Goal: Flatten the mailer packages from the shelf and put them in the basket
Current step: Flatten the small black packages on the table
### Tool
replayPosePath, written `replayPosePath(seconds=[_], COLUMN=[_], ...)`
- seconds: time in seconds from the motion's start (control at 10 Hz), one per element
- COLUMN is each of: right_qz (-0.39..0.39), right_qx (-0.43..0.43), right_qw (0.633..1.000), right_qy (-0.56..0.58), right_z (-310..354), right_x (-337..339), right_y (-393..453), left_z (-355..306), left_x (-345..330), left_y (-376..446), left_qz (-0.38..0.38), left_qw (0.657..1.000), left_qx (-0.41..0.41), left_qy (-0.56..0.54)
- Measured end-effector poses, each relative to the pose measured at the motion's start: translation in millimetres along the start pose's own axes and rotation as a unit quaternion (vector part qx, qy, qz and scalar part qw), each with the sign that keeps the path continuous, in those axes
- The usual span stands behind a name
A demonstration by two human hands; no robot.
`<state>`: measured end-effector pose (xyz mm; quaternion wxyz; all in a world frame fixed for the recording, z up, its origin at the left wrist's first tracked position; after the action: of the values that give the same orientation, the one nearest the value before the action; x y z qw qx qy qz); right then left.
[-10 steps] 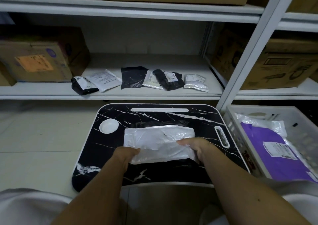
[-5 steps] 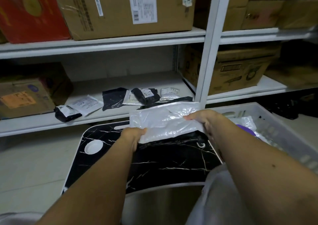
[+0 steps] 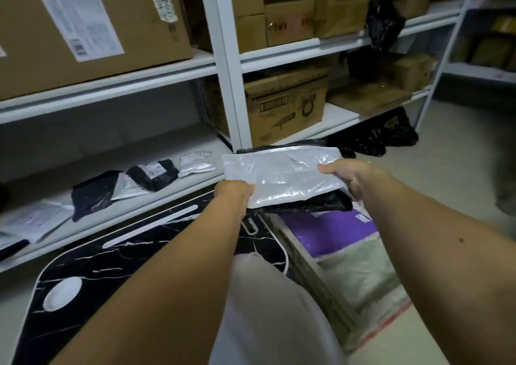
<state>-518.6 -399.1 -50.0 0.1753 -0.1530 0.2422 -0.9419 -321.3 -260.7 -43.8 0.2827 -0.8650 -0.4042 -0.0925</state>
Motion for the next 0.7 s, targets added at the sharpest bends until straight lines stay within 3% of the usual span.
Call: replayPosePath(seconds=[0.1, 0.2, 0.3, 0.4, 0.5, 0.6, 0.7], right_qz=[-0.037, -0.087, -0.113, -0.122, -0.147, -0.147, -0.236], right_qx=[-0.031, -0.049, -0.083, -0.103, -0.107, -0.104, -0.077], right_qw=[0.999, 0.993, 0.98, 0.973, 0.967, 0.956, 0.907], right_qy=[-0.018, -0.058, -0.141, -0.169, -0.179, -0.231, -0.341], right_z=[-16, -37, -63, -88, -106, -119, -128], right_x=[53, 97, 125, 132, 134, 135, 137], right_y=[8, 21, 39, 54, 63, 71, 70], left_z=[1, 15, 29, 51, 68, 79, 94], left_x=[-61, -118, -154, -177, -200, -217, -237], left_y=[-10, -18, -27, -24, -20, -26, -38], left_qz=[0.051, 0.102, 0.099, 0.147, 0.201, 0.218, 0.247], left_qw=[0.997, 0.989, 0.954, 0.872, 0.817, 0.849, 0.864], left_qx=[-0.048, -0.059, -0.1, -0.123, -0.131, -0.093, -0.037], left_qy=[-0.039, 0.094, 0.266, 0.451, 0.524, 0.473, 0.437])
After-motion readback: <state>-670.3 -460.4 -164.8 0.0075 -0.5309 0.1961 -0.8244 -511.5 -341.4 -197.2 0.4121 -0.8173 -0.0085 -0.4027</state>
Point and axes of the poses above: each hand's wrist, its own y-axis towards the middle knuckle, its own x-axis out of the back of the hand, z = x × y, the point moved 3 cm from there along y, towards the middle knuckle, and after that the axes turned 7 degrees about -z, right-handed, at the moved point
